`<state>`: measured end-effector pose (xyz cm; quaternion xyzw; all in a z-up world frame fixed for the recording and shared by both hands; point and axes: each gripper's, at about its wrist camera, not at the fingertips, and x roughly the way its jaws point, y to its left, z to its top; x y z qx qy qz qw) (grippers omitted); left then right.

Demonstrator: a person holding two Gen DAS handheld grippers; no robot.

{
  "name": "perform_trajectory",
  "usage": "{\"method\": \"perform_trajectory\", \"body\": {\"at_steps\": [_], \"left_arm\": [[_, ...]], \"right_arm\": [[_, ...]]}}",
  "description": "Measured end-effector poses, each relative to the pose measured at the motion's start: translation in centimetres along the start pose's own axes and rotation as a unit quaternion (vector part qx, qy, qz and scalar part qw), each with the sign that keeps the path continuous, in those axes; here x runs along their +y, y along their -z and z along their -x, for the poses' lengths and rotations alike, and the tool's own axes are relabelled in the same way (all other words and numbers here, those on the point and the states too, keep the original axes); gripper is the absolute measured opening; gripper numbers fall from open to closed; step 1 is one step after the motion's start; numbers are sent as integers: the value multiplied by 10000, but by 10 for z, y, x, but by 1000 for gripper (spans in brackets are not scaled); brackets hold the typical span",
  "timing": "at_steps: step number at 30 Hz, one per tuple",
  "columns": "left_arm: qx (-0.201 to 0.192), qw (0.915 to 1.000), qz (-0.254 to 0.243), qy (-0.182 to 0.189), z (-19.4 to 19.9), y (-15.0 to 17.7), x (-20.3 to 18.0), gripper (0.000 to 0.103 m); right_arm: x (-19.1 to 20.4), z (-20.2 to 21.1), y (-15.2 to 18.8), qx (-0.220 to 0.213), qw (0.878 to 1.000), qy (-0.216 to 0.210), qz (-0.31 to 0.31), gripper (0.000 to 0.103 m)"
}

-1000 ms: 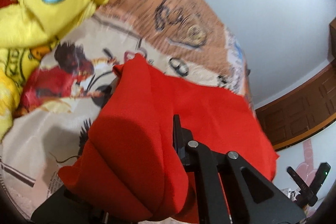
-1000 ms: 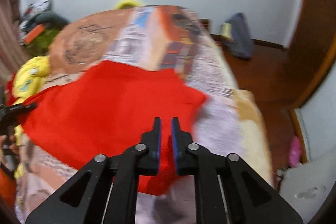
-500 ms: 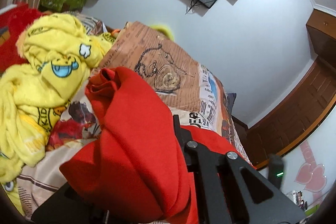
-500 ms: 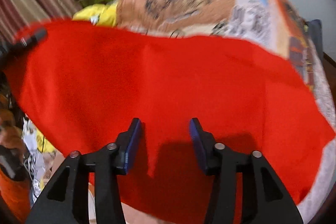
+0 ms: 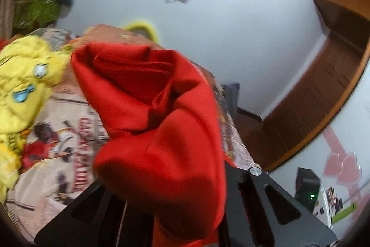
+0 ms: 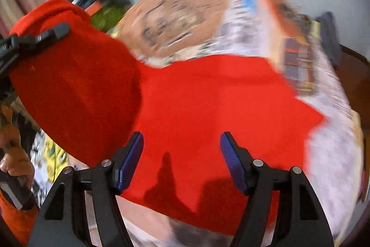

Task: Fold large clothes

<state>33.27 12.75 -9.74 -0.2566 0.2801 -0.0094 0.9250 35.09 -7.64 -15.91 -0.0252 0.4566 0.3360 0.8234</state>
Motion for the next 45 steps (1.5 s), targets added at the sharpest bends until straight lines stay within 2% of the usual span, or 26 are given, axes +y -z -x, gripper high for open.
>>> {"method": "perform_trajectory", "body": {"at_steps": [3,7,11,13,16,19,21,23,25,27,32,34,37,39,42,45], "left_arm": [[264,9986,-423,199,-24,11,-48,5],[845,9900,-1017,494,-63,44,-103,5],[1877,9697,-1421,649,-113,95,-128,5],[2475,9544,-1526,670,-137,125,-127,5],[2847,9456,-1452,610,-152,151,-115,5],[2909,9444,-1318,776,-145,149,-107,5],[2911,9420,-1453,825,-136,149,-113,7],[2978,9362,-1657,856,-124,154,-122,17],[3043,9316,-1751,940,-112,156,-127,39],[3037,9309,-1730,1062,-96,155,-130,49],[2749,9352,-1911,1152,-57,140,-126,50],[2481,9402,-2135,942,-42,129,-121,52],[1982,9505,-2363,374,-25,110,-102,56],[1790,9531,-2440,41,-18,103,-89,57],[1656,9546,-2432,-469,-21,97,-64,57],[1803,9529,-2342,-679,-38,100,-45,57]], "right_arm": [[-34,29,11,-269,9984,410,-280,65],[-76,56,25,-441,9941,610,-787,65],[-108,74,44,-484,9887,814,-1163,65],[-116,79,50,-466,9877,945,-1157,65],[-120,84,58,-434,9873,1076,-1089,65],[-121,92,65,-436,9870,1180,-1002,65],[-118,97,68,-447,9870,1243,-918,65],[-117,101,71,-466,9873,1255,-853,65],[-115,103,70,-503,9875,1249,-823,65],[-111,109,69,-576,9875,1225,-813,65],[-92,122,62,-765,9886,1109,-671,65],[-83,123,57,-801,9897,1056,-543,65],[-67,115,48,-834,9913,942,-376,65],[-56,105,44,-809,9927,841,-314,66],[-43,81,37,-708,9946,710,-269,67],[-34,54,32,-504,9964,631,-243,67]]}}
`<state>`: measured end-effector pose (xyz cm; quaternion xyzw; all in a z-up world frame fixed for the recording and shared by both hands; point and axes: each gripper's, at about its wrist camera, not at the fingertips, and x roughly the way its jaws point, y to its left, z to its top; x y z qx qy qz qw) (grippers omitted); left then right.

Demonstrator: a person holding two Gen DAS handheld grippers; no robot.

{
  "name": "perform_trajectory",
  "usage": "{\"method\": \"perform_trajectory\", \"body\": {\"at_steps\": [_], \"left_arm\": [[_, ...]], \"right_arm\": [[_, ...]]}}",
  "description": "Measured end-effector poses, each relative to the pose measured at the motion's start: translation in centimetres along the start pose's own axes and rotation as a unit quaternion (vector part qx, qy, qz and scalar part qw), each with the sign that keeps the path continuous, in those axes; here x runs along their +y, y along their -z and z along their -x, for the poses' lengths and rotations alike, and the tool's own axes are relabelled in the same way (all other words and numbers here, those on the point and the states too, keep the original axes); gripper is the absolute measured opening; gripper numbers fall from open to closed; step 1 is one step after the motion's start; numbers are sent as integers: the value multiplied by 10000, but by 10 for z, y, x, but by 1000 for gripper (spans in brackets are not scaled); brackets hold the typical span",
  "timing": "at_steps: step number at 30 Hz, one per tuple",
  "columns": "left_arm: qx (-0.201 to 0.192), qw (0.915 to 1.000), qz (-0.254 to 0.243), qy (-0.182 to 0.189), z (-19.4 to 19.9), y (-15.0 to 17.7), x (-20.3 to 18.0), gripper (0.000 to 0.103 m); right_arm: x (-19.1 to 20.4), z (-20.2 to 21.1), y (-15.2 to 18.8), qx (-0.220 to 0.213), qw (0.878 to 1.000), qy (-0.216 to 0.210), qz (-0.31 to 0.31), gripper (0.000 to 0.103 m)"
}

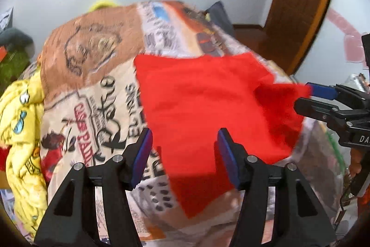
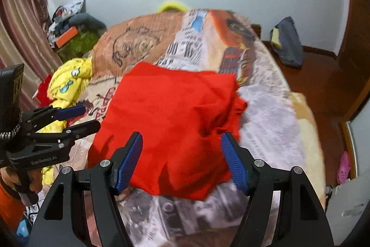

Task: Fold large clothes

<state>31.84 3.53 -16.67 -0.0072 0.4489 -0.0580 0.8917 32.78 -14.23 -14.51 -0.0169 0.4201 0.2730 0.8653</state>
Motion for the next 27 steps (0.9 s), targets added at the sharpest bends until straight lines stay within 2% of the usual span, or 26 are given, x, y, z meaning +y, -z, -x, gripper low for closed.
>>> {"method": "perform_trajectory", "body": {"at_steps": [4,7,12,15,22,24,27], "left_arm": [[293,9995,130,57,-22,17,12,59],[141,9997,212,-45,-24,21,13,68],[95,9994,319,15,-22,29,16,71],[59,9993,359,-42,-19,36,19,75],[93,9992,306,-226,-6,56,28,89],[141,9991,329,-222,-3,60,32,89],[172,9984,223,-500,4,63,38,89]], "right_arm": [[2,-27,5,264,9995,135,64,67],[-8,-43,14,475,9977,454,158,67],[-37,-47,32,662,9924,1030,111,67],[-57,-37,45,664,9939,858,-183,69],[-73,-2,61,476,9920,1132,-297,71],[-76,5,63,452,9907,1255,-285,71],[-76,16,60,385,9914,1232,-234,71]]}}
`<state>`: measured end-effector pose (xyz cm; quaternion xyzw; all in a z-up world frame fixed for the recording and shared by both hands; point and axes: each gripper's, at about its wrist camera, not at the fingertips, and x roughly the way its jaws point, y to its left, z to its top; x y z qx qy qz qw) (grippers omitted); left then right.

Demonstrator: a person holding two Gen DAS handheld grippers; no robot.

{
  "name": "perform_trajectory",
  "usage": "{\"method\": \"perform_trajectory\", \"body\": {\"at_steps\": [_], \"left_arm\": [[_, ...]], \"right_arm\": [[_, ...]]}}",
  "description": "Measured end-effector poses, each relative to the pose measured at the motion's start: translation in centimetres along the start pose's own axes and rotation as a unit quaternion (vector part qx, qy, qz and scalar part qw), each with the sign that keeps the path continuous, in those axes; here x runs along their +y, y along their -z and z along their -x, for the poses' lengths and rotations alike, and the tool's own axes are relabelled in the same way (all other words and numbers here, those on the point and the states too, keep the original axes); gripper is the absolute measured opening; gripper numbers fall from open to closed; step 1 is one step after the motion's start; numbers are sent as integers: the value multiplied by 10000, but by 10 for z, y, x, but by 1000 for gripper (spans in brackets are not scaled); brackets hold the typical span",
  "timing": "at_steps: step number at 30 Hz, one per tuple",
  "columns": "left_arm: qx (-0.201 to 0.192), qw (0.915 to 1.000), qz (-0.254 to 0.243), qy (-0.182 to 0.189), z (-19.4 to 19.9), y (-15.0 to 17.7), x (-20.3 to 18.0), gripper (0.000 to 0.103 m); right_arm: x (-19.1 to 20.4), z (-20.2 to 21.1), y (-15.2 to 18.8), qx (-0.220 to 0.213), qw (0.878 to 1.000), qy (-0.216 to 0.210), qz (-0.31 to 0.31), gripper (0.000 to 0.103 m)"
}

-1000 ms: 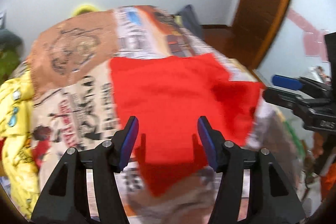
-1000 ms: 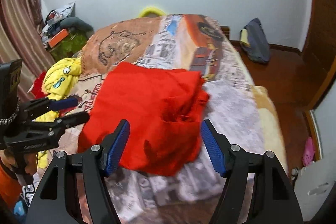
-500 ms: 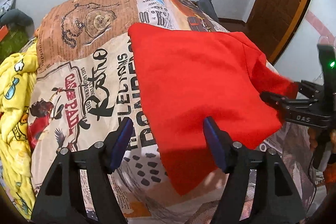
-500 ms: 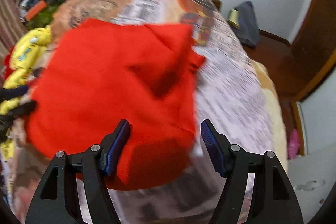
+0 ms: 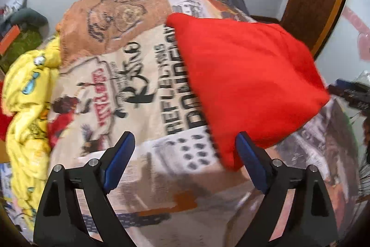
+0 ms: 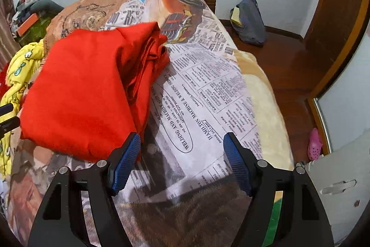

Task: Fold large clothes

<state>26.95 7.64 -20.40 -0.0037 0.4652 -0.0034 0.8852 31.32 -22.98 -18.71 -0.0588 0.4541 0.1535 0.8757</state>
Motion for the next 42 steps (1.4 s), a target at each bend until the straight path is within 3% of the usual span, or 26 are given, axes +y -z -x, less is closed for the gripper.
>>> {"method": "perform_trajectory", "body": {"at_steps": [4,11,15,20,23,27,34,39,42], "left_arm": [[-175,9996,5,-217,12,-8,10,89],[-626,9978,206,-113,26,-47,18,89],[-549,9975,367,263,10,-65,17,90],[-54,9926,800,916,-34,-74,20,90],[270,9840,1199,1287,-64,-74,27,90],[605,9642,1723,1922,-97,-76,35,90],[913,9339,2193,2674,-135,-84,37,90],[882,9328,2170,2740,-138,-91,30,90],[963,9273,2128,2926,-142,-93,25,77]], "right_arm": [[6,16,-11,-261,9995,-149,44,71],[24,27,-37,-648,9966,-486,121,74],[32,12,-52,-646,9944,-832,45,80],[30,-33,-59,-110,9915,-1261,-288,80],[26,-62,-60,286,9886,-1409,-445,80],[22,-93,-60,659,9845,-1541,-525,80],[14,-114,-69,887,9661,-2299,-768,80],[15,-124,-76,972,9539,-2684,-927,83],[17,-125,-78,1038,9492,-2784,-1037,81]]}}
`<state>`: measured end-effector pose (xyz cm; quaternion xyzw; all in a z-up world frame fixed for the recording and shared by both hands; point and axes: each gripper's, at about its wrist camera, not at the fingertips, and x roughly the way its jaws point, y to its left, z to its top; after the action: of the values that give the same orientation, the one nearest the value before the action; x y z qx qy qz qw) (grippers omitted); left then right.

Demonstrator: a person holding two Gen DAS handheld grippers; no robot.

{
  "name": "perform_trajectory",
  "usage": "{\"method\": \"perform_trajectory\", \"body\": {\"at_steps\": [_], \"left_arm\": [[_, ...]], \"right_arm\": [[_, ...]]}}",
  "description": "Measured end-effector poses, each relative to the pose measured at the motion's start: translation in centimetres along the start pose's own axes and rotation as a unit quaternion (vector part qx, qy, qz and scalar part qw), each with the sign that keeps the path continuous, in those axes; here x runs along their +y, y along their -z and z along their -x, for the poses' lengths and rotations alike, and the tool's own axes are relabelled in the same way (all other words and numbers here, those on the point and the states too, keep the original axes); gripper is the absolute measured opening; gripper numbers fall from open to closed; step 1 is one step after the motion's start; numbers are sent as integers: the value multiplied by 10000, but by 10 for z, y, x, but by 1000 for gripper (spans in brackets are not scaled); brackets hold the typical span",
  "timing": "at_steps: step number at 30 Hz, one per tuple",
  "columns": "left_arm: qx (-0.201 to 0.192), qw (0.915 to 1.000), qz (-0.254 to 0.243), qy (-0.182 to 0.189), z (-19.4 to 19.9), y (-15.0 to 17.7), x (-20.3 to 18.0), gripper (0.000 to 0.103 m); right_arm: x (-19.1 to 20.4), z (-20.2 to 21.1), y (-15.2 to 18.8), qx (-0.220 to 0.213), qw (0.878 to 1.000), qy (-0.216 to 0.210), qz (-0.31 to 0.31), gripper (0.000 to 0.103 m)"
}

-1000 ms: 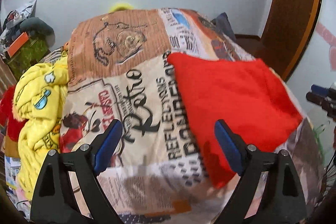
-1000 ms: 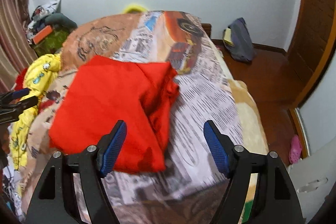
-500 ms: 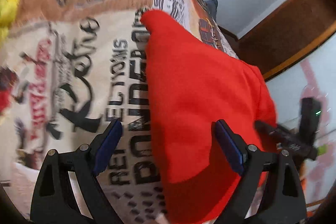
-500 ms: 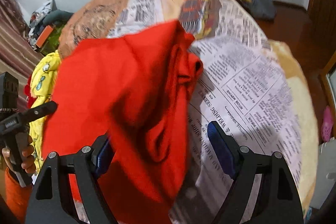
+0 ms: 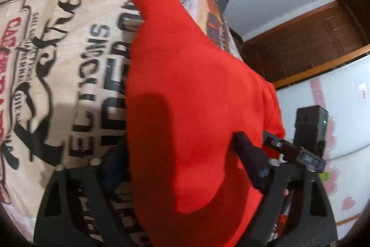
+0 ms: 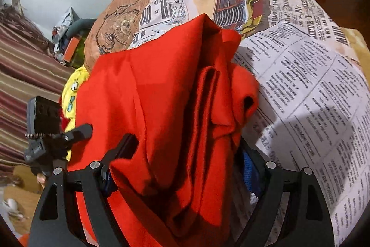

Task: Fold large clothes

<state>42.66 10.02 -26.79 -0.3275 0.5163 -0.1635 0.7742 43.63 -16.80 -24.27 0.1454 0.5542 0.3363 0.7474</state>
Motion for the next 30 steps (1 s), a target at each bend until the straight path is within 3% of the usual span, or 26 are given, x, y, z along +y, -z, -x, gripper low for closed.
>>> {"method": "perform_trajectory", "body": {"at_steps": [3,8,9,15,20,30], "left_arm": [[-31,9999,-103,-81,4,3,-6,66],[-136,9996,-262,-24,27,9,-17,39],[-168,9993,-324,-71,34,10,-21,35],[-640,9935,-865,-376,90,23,-46,31],[-1124,9873,-1033,-443,147,23,-53,31],[-1860,9757,-982,-616,237,6,-20,32]], "right_arm": [[1,2,2,11,10000,-32,-20,70],[13,12,6,90,9997,-241,-15,33],[17,16,8,96,9996,-282,-17,31],[66,31,11,-123,9992,-186,343,28],[113,42,4,-436,9966,-325,618,28],[203,17,-20,-711,9891,-512,1183,28]]}}
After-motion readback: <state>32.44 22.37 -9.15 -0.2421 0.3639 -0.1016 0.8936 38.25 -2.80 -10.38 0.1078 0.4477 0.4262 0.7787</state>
